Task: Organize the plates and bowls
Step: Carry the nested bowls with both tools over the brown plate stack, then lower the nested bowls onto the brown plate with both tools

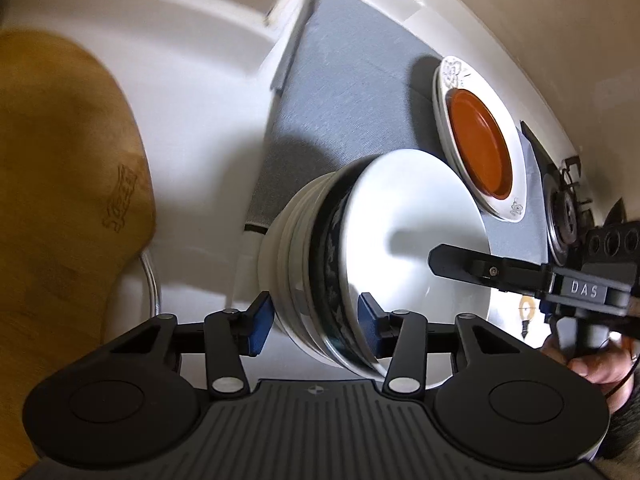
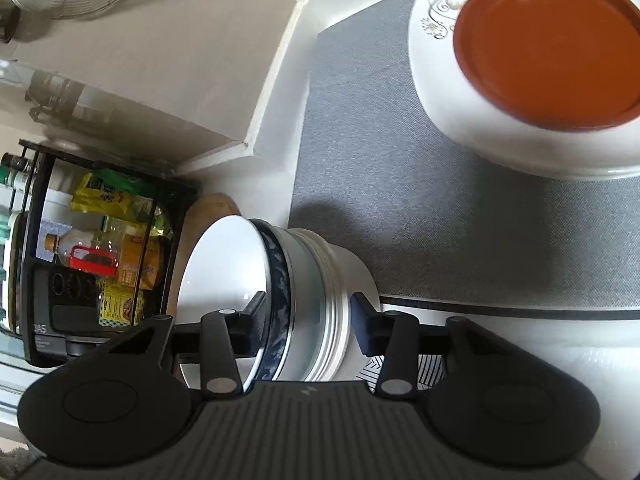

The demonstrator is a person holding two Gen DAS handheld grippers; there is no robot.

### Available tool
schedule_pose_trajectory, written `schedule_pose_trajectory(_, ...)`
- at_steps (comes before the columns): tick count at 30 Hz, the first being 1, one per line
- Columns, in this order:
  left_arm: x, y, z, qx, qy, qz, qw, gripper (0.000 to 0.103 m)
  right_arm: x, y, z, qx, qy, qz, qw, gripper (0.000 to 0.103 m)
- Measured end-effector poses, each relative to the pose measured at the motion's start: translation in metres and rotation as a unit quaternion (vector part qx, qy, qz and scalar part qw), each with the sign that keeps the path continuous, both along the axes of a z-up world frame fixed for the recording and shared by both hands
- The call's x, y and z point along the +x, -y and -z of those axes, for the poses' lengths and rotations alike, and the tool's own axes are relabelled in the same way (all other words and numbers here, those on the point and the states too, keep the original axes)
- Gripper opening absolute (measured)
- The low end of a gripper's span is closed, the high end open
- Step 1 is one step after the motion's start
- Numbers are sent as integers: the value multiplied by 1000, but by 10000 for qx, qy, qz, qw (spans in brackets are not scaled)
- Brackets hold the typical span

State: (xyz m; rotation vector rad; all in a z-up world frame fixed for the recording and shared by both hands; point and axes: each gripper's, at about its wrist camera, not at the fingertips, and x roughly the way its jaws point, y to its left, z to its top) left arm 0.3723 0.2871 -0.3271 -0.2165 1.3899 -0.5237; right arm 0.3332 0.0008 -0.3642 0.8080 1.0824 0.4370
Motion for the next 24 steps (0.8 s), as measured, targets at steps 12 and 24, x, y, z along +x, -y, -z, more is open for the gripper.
schedule_pose_trajectory(12,4,29,-31,41,-103,-23,9999,47,-13,25,-40,-182,207,83,9996,49)
schedule_pose_trajectory(24,44,124,-75,-31,442,671,9968,48,-13,109,-97,-455,728,895,9923,49)
